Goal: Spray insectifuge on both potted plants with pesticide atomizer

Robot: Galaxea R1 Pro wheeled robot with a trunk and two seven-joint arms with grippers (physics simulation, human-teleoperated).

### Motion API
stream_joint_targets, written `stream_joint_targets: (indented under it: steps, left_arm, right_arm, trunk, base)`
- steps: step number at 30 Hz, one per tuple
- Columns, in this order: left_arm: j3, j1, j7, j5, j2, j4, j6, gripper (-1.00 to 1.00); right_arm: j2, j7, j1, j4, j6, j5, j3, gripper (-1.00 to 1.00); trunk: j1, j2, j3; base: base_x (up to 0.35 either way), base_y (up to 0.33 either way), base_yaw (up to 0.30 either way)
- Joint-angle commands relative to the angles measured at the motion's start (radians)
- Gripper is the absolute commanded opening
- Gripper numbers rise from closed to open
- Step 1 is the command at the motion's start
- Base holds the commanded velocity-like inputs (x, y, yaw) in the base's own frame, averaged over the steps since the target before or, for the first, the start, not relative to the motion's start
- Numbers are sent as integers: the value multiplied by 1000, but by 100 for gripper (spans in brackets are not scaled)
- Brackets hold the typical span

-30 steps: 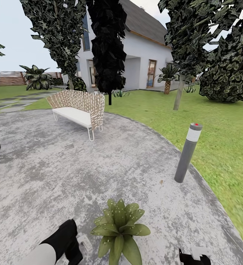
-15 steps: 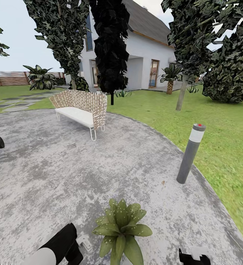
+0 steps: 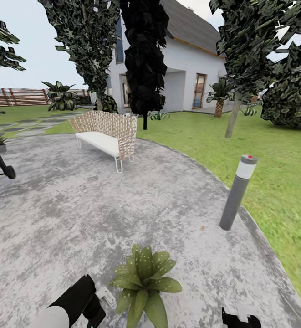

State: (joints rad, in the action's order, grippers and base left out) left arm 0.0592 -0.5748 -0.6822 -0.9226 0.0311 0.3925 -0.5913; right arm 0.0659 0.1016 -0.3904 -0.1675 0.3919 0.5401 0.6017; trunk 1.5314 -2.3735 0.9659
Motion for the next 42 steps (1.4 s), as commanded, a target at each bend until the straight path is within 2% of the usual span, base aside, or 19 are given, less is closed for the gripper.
stream_joint_targets:
  steps: [1, 20, 42]
  left_arm:
    - [7, 0, -7, -7, 1, 2, -5, -100]
    - [10, 0, -7, -6, 2, 2, -5, -100]
    - [10, 0, -7, -6, 1, 2, -5, -100]
  right_arm:
    - [0, 4, -1, 2, 4, 11, 6, 100]
    - [0, 4, -1, 2, 4, 9, 6, 100]
    - [0, 4, -1, 0, 5, 9, 7, 100]
  trunk:
    - [0, 0, 1]
    - [0, 0, 1]
    - [0, 0, 1]
  base:
    - [-99, -159, 266]
    - [-5, -9, 274]
    - [-89, -88, 103]
